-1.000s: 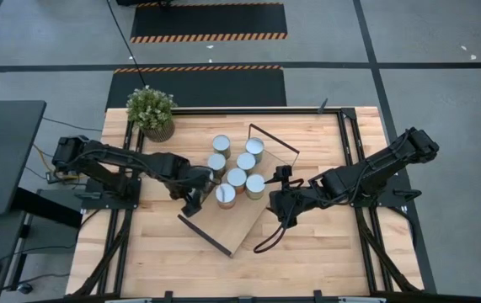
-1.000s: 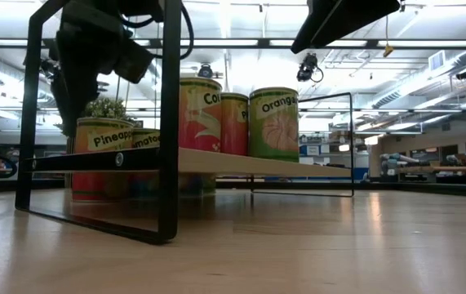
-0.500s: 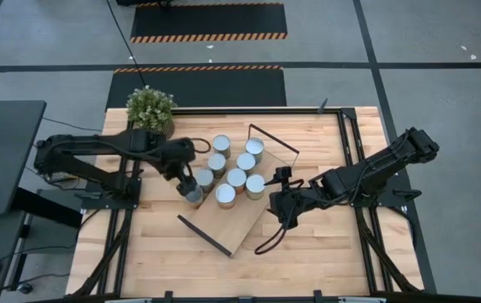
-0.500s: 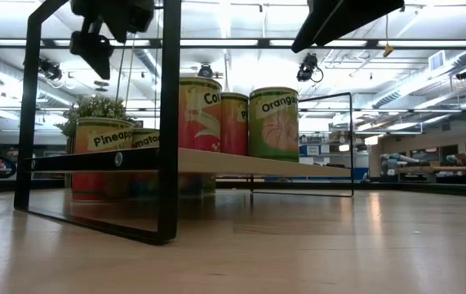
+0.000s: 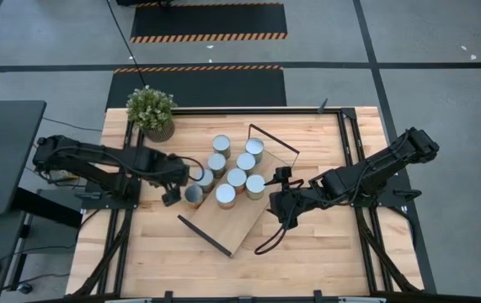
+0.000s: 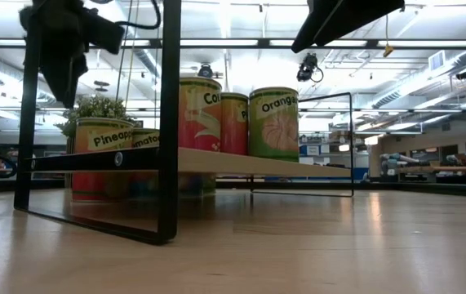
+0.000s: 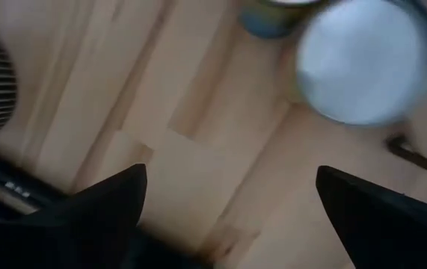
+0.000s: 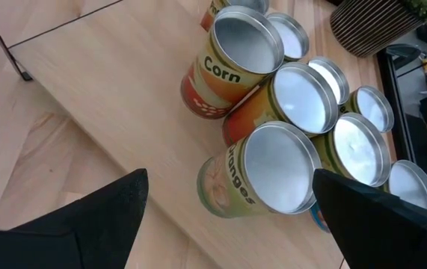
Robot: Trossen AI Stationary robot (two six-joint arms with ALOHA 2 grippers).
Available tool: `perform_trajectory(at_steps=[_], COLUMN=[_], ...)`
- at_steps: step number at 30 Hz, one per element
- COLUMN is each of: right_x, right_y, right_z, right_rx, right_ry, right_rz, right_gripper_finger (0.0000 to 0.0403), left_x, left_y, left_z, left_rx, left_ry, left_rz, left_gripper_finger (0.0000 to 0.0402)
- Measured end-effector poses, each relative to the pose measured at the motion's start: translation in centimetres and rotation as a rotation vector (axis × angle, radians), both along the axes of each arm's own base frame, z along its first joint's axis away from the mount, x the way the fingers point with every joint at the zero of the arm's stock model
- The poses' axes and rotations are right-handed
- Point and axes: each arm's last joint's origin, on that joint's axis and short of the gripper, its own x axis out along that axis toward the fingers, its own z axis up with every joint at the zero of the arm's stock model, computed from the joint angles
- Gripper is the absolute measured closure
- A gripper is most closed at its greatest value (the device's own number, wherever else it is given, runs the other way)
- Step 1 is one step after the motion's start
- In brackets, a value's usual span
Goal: Pick and place cans onto a shelf
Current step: Put the left canned pineapple on the shelf
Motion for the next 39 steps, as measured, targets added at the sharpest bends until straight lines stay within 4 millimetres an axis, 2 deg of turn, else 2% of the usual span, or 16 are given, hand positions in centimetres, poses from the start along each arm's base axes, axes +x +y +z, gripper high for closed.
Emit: perform_trajectory(at_steps=[7, 10, 16, 21, 26, 29, 39], right_x=[0.2, 0.3, 0.5, 0.6, 0.7, 0.8, 0.8], right_y=[0.1, 0.1, 0.2, 0.3, 0.3, 0.4, 0.5], right_z=[0.2, 0.3, 0.4, 0.6, 0.7, 0.8, 0.8], right_rx=[0.014, 0.021, 0.045, 0.054, 0.071, 0.077, 0.104], right_ry=[-0.032, -0.047, -0.066, -0.086, -0.11, -0.12, -0.123], right_rz=[0.0, -0.001, -0.008, -0.008, -0.015, -0.015, -0.009], right_gripper_finger=[0.0016, 0.0016, 0.0016, 0.0016, 0.0016, 0.0016, 0.0016], left_x=[-0.7, -1.5, -3.0, -2.6, -1.4, -1.1, -0.1], left_y=[0.1, 0.4, 0.4, 0.2, -0.2, -0.4, -2.1], left_z=[-0.9, -1.9, -5.6, -8.0, -7.9, -7.9, -7.7], left_rx=[0.009, 0.039, -0.033, -0.077, -0.143, -0.132, -0.027], left_ry=[0.077, 0.105, -0.089, -0.199, -0.3, -0.295, -0.388], left_rz=[-0.005, -0.044, -0.121, -0.156, -0.103, -0.09, -0.273], left_gripper_finger=[0.0005, 0.0006, 0.0014, 0.0014, 0.0015, 0.0015, 0.0015])
